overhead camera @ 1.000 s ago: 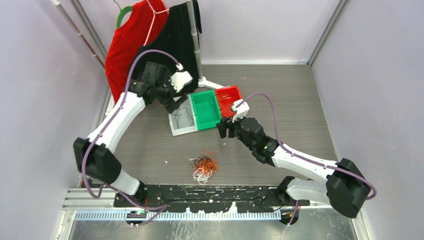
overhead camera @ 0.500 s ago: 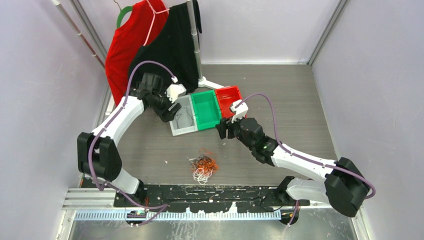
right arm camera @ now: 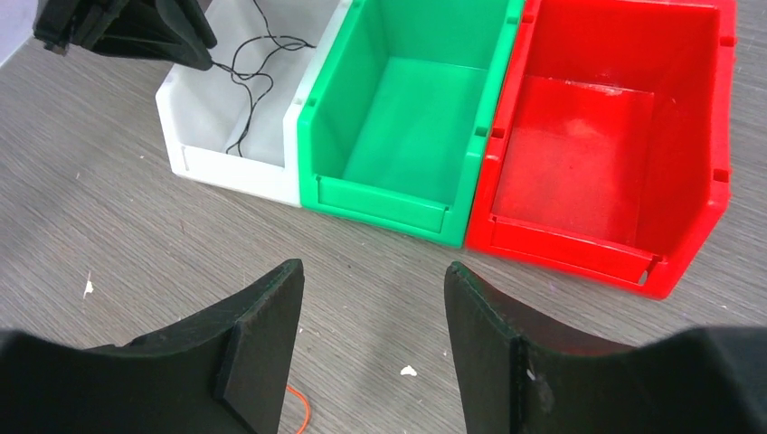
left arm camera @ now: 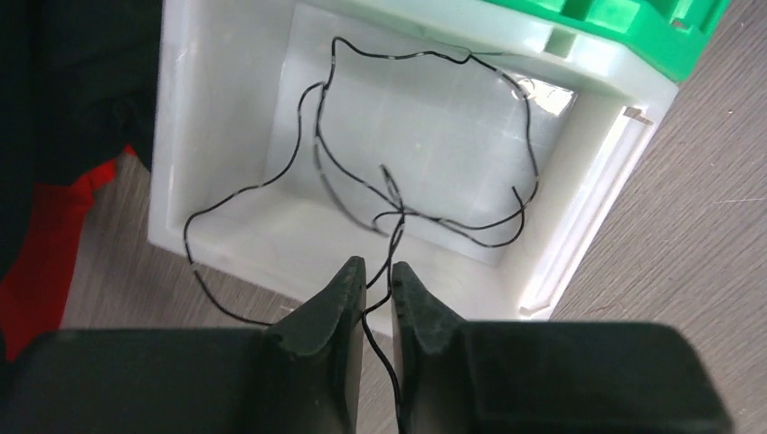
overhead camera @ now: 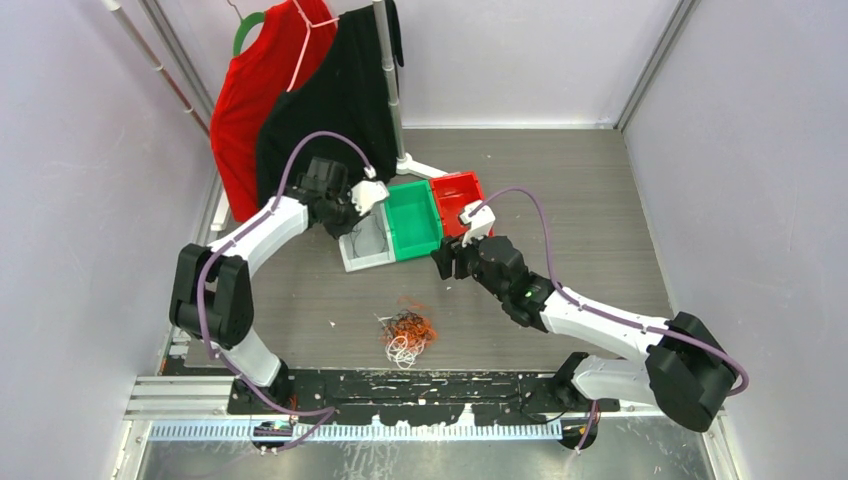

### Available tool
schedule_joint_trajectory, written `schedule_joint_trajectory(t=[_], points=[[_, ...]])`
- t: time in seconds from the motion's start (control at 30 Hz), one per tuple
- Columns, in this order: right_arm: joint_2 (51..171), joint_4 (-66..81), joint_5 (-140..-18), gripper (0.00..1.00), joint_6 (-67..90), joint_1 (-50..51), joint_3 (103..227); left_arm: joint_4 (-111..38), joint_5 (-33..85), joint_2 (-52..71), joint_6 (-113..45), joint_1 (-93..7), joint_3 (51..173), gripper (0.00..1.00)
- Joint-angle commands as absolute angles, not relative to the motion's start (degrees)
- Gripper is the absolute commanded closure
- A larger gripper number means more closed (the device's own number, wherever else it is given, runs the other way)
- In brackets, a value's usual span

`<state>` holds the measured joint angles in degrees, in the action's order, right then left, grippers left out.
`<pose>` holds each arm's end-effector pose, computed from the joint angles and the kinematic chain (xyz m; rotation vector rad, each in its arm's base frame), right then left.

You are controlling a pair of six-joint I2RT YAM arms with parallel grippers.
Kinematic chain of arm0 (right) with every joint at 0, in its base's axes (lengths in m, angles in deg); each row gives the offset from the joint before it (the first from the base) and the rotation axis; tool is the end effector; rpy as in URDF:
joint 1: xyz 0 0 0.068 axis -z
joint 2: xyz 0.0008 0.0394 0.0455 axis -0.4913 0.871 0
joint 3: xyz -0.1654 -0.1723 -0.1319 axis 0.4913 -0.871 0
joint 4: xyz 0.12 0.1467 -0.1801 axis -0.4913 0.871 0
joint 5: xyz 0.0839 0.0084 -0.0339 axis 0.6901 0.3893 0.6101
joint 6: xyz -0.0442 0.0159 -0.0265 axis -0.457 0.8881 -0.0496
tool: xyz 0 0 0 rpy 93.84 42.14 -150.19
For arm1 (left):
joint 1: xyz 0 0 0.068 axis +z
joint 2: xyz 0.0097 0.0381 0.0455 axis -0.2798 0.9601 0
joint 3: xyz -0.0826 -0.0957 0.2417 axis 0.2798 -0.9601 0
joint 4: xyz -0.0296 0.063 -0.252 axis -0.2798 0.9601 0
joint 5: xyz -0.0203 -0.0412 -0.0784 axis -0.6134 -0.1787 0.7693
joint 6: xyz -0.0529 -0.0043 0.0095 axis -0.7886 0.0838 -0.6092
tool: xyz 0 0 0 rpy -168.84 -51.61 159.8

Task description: Untangle the cables

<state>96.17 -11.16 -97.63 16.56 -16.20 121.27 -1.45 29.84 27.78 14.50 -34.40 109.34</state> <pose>0.1829 0.1770 0.2366 -0.4095 1.8339 0.5176 0.3256 -0.1148 0.2377 1.2526 2.2121 -0.1465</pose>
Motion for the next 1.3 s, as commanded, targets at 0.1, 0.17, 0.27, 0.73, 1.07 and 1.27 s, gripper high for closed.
schedule_joint_trajectory(t=[0.1,0.17,0.27,0.73,1.07,1.27], points=[[97.2,-14.5,-96.6,0.38,18.3,-16.1,121.9,-9.4,24.1,28.4,18.4,-38.3,106.8,0.97],[96.9,-14.5,-96.6,0.39,18.4,-16.1,121.9,-9.7,23.6,29.3,18.5,-38.5,107.1,0.99],[96.4,-14.2,-96.7,0.4,18.4,-16.0,121.7,-10.6,22.9,31.1,18.6,-38.7,107.5,1.0],[95.4,-13.3,-96.6,0.42,18.7,-16.0,121.0,-10.7,26.6,34.9,13.9,-40.2,110.5,0.94],[96.5,-11.2,-99.2,0.3,18.1,-15.6,124.5,6.3,30.1,31.1,10.9,-40.1,121.7,0.18],[96.1,-9.8,-100.4,0.27,17.9,-15.4,125.9,13.6,33.4,29.6,8.9,-40.1,127.5,0.0]])
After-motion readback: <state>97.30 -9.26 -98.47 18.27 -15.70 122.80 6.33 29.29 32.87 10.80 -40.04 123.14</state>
